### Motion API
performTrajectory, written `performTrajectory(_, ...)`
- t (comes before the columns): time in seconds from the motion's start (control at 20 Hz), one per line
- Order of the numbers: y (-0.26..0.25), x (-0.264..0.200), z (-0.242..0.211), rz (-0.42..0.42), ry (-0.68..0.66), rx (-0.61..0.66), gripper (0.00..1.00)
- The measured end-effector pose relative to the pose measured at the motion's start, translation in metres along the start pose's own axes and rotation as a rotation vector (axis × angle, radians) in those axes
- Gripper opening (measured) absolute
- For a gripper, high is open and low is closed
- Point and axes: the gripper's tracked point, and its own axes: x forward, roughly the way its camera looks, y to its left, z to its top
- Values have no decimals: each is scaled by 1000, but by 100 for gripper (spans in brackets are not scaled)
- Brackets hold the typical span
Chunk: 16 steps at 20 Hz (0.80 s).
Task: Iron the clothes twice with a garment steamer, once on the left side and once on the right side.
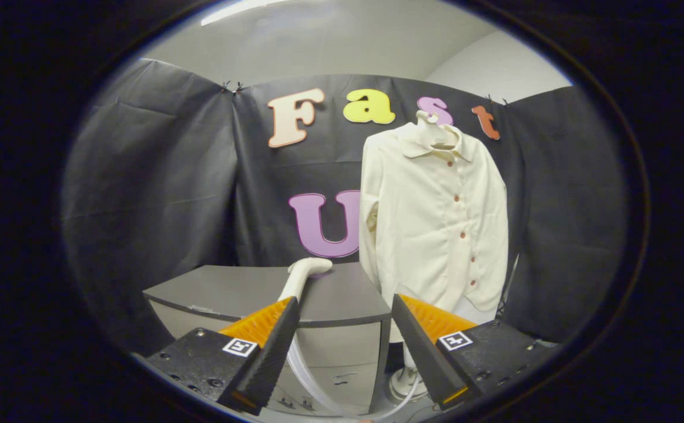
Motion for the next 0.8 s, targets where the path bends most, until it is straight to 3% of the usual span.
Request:
performTrajectory(0.35,35,68,-7,33,58,17,96)
performTrajectory(0.8,59,158,-32,44,258,-7,97)
